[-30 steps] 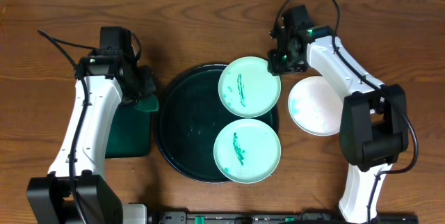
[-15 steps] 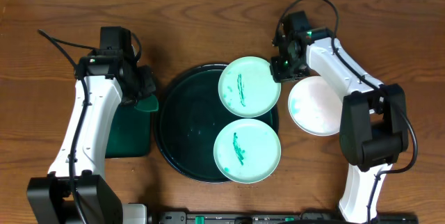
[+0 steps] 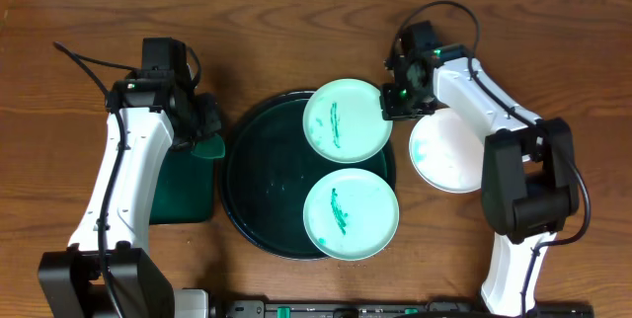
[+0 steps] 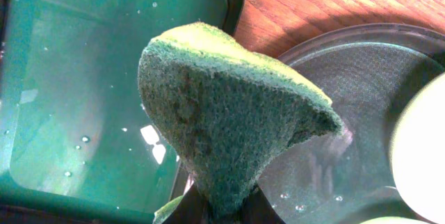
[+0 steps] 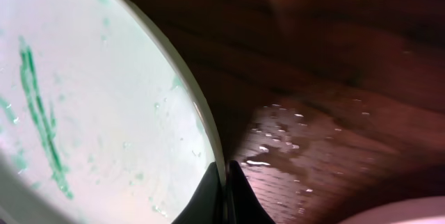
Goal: Clean dirty plates on tray and stack at the side
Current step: 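Grip the rim of the top plate on the black tray with the right gripper, then scrub the held plate with the sponge in the left gripper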
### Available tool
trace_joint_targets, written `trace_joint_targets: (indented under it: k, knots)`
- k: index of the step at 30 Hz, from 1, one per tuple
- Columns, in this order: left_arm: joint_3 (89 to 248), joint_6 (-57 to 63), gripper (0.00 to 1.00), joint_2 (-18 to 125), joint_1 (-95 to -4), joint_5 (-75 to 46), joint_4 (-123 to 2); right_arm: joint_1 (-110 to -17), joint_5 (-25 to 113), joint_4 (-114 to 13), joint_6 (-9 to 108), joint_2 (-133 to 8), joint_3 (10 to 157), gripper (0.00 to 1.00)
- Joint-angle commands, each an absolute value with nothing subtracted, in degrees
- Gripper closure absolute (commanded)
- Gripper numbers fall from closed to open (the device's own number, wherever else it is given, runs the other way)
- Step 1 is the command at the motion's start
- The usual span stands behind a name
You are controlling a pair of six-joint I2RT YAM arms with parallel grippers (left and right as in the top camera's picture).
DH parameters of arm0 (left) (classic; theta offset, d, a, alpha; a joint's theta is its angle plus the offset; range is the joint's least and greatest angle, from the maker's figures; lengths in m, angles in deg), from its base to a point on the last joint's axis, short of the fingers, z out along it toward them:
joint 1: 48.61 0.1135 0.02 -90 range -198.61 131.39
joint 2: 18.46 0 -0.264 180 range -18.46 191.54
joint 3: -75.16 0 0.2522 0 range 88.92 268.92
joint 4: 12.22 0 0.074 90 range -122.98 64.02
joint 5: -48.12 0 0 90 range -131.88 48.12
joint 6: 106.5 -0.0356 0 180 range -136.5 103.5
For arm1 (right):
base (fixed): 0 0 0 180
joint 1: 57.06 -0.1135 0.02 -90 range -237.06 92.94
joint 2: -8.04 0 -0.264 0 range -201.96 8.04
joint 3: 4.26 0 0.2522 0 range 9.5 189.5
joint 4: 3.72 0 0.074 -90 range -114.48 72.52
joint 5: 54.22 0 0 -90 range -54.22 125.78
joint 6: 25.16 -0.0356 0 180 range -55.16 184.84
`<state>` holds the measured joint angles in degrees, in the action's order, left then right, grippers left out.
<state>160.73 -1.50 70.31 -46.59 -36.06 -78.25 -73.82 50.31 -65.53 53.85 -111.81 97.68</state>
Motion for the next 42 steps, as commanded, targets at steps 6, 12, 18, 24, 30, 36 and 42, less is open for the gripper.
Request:
trace_joint_targets:
  k: [6, 12, 18, 24, 30, 36, 42]
  knots:
    - [160.38, -1.17, 0.93, 69.64, -46.72, -36.39, -78.36, -84.92, 51.18, -63.67, 48.61, -110.15, 98.58, 0.99]
    - [160.38, -1.17, 0.93, 69.64, -46.72, -36.36, -78.4, -91.8, 42.85, -61.81, 45.33, -110.32, 98.58, 0.99]
    - [159.2, -0.93, 0.93, 69.64, -47.46, -36.36, -79.12, -93.49, 41.24, -62.05, 43.8, -111.48, 98.58, 0.99]
    - [156.68, -0.91, 0.93, 70.4, -51.09, -36.34, -78.18, -93.49, 42.79, -61.99, 43.82, -115.13, 98.58, 0.99]
    - [156.64, 0.64, 0.93, 72.3, -56.42, -36.36, -75.08, -93.49, 45.04, -62.12, 43.84, -117.49, 98.58, 0.99]
    - [156.64, 1.65, 0.93, 75.49, -61.62, -36.36, -70.73, -93.25, 47.07, -62.21, 43.82, -118.24, 98.58, 0.99]
    - [156.64, 1.85, 0.93, 82.99, -66.21, -36.39, -68.26, -92.57, 47.93, -62.19, 43.82, -118.3, 98.58, 0.99]
